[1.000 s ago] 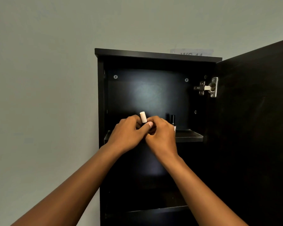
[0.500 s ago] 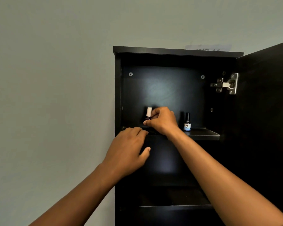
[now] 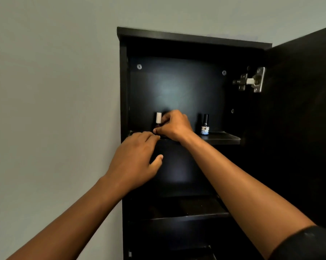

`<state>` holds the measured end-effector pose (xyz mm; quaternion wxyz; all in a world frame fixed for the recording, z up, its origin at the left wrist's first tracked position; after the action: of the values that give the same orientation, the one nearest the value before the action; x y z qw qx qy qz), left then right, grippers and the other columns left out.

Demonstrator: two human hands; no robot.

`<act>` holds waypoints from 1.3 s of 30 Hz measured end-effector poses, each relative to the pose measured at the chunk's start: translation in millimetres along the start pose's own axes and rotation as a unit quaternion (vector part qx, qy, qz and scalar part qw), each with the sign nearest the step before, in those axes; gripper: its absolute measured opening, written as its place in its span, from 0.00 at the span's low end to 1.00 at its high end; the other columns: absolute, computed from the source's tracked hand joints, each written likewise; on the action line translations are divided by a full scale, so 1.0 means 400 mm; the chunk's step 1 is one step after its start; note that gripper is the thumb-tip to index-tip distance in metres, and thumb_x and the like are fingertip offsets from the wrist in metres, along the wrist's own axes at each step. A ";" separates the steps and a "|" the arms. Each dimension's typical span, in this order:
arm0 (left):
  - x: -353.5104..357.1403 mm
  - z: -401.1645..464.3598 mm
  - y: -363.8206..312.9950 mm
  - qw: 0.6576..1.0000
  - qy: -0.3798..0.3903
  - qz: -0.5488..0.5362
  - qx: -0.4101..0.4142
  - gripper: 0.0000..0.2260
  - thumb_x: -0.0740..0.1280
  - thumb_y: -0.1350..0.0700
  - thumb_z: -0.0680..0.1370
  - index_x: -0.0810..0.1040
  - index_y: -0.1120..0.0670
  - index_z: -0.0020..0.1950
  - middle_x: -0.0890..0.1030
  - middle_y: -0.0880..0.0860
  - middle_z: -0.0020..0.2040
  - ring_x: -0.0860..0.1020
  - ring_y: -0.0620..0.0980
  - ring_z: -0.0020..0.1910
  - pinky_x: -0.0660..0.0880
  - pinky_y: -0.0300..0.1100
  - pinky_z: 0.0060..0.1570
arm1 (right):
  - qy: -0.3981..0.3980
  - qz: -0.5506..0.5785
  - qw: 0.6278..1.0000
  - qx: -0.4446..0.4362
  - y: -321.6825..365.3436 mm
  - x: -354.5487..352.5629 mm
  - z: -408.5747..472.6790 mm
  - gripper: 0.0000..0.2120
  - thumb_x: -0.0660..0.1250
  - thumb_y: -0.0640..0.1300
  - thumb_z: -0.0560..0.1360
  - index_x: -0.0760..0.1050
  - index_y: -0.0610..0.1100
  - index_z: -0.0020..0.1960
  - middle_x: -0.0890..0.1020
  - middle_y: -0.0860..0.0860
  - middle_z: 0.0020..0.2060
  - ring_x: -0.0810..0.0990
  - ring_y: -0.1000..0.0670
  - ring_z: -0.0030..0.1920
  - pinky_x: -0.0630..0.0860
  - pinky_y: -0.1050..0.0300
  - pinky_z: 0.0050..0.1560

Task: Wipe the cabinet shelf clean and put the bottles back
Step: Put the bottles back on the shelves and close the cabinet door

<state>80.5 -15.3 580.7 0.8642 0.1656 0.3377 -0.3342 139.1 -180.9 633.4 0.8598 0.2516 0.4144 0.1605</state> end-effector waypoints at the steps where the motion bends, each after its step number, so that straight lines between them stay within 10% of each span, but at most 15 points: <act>1: 0.003 -0.006 0.000 1.000 0.001 -0.003 0.003 0.27 0.61 0.40 0.78 0.75 0.52 0.74 0.79 0.52 0.69 0.77 0.54 0.67 0.75 0.50 0.67 | -0.007 -0.002 1.000 -0.004 -0.001 -0.004 -0.012 0.13 0.82 0.53 0.65 0.85 0.50 0.46 0.88 0.50 0.44 0.86 0.48 0.51 0.80 0.57 0.49; 12: 0.170 -0.320 -0.104 0.957 -0.111 -0.261 0.063 0.11 0.70 0.62 0.78 0.84 0.57 0.59 0.83 0.54 0.59 0.81 0.56 0.57 0.75 0.48 0.62 | -0.266 0.105 0.951 -0.118 -0.124 -0.039 -0.468 0.09 0.72 0.42 0.75 0.81 0.44 0.55 0.85 0.54 0.43 0.84 0.56 0.43 0.82 0.52 0.48; 23: 0.692 -0.688 -0.281 0.893 0.155 -0.410 -0.100 0.07 0.70 0.58 0.79 0.86 0.51 0.52 0.86 0.43 0.50 0.83 0.38 0.49 0.81 0.43 0.53 | -0.055 -0.001 0.989 0.140 -0.654 0.317 -0.886 0.09 0.68 0.49 0.77 0.82 0.47 0.53 0.85 0.54 0.47 0.84 0.52 0.47 0.82 0.50 0.49; 31: 1.074 -0.898 -0.339 0.837 0.310 -0.362 -0.270 0.16 0.69 0.47 0.78 0.81 0.49 0.65 0.85 0.47 0.60 0.84 0.47 0.57 0.80 0.45 0.56 | 0.110 -0.037 0.891 0.439 -1.058 0.595 -1.117 0.18 0.70 0.43 0.77 0.75 0.46 0.66 0.84 0.46 0.55 0.84 0.42 0.55 0.82 0.45 0.57; 39: 1.265 -0.955 -0.354 0.841 0.317 -0.317 -0.304 0.24 0.76 0.50 0.74 0.78 0.53 0.69 0.82 0.54 0.64 0.82 0.55 0.61 0.77 0.48 0.56 | 0.086 0.001 0.856 0.509 -1.186 0.756 -1.160 0.22 0.71 0.44 0.77 0.73 0.47 0.70 0.85 0.46 0.58 0.84 0.42 0.57 0.81 0.49 0.57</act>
<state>79.8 -157.7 -53.4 0.5637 -0.1244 0.7120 -0.3997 -14.1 -285.0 -72.0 0.5727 0.6397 0.5101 -0.0512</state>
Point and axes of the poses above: each hand's wrist, its own z-axis towards the middle knuckle, its own x-axis out of the palm, y = z × x, the point moved 5 cm from there along z, towards the middle knuckle
